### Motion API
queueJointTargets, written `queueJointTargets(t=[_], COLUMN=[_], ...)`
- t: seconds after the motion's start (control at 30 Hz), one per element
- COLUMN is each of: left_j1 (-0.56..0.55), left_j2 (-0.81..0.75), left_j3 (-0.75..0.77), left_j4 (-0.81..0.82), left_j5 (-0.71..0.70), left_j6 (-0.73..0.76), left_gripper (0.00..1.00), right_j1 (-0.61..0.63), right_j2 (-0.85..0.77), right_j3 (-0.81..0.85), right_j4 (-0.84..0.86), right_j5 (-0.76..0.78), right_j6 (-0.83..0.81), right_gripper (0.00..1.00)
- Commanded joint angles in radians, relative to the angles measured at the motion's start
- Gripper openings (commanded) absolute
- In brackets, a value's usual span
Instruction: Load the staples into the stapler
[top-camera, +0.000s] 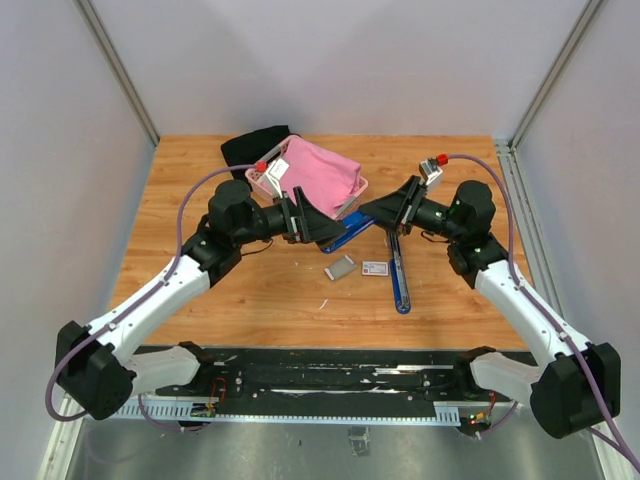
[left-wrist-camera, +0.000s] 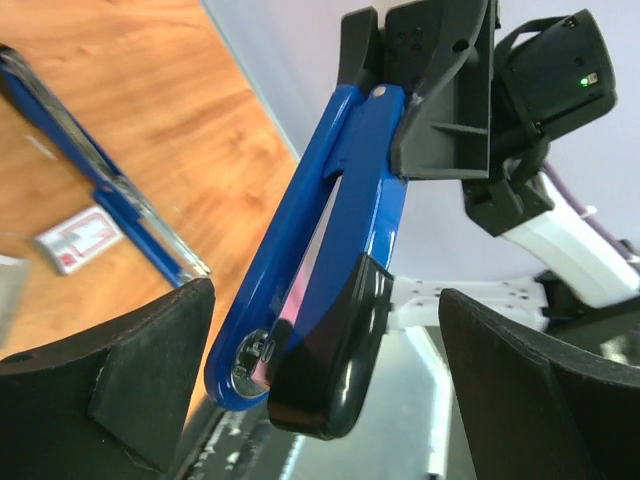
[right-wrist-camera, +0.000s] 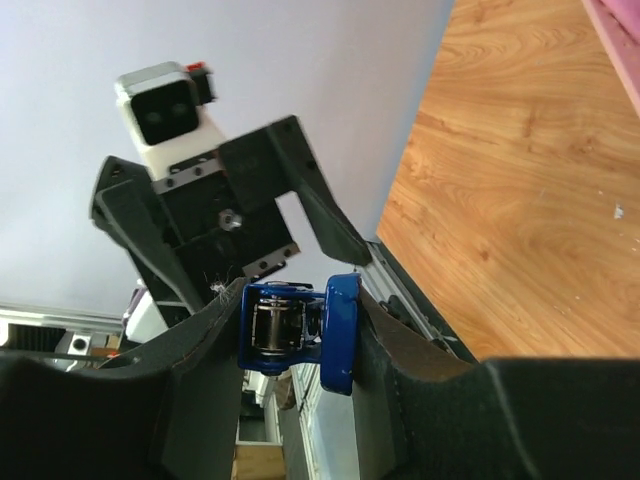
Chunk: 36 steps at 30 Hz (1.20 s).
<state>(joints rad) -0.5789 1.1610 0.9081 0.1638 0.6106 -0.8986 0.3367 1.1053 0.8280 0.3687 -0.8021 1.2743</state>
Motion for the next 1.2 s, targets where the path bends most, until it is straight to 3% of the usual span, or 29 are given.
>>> queueJointTargets(t=[0.0, 0.1, 0.23, 0.4, 0.57, 0.83, 1.0, 1.17], left_j1=[0.008, 0.007, -0.014, -0.128, -0.164, -0.174, -0.176, -0.176], left_j2=[-0.056, -0.05, 0.001, 0.109, 0.175, 0.219, 0.22, 0.22], left_j3=[0.078, 0.109, 0.172, 0.272, 0.303, 0.331, 0.329, 0.322], left_j4=[-0.226, -0.295, -0.329, -0.436, -0.472, -0.478, -0.481, -0.488], left_j5=[-0.14, -0.175, -0.144, -0.23, -0.264, -0.24, -0.226, -0.212], left_j6=[0.328, 0.473, 0.557, 0.683, 0.723, 0.734, 0.732, 0.731], left_gripper=[0.98, 0.98, 0.93, 0.89, 0.83, 0.53, 0.47, 0.19], right_j1=[0.017, 0.016, 0.017, 0.018, 0.021, 0.031, 0.034, 0.036], right_j2=[-0.009, 0.004, 0.028, 0.059, 0.084, 0.118, 0.126, 0.131], right_j3=[0.056, 0.081, 0.103, 0.124, 0.147, 0.172, 0.183, 0.197], right_j4=[-0.095, -0.225, -0.338, -0.391, -0.399, -0.399, -0.436, -0.482], right_j5=[0.009, 0.022, 0.025, 0.009, -0.012, -0.032, -0.022, -0.009], right_j6=[-0.055, -0.105, -0.142, -0.163, -0.171, -0.183, -0.213, -0.25], right_gripper=[0.0, 0.0, 0.0, 0.0, 0.0, 0.0, 0.0, 0.0])
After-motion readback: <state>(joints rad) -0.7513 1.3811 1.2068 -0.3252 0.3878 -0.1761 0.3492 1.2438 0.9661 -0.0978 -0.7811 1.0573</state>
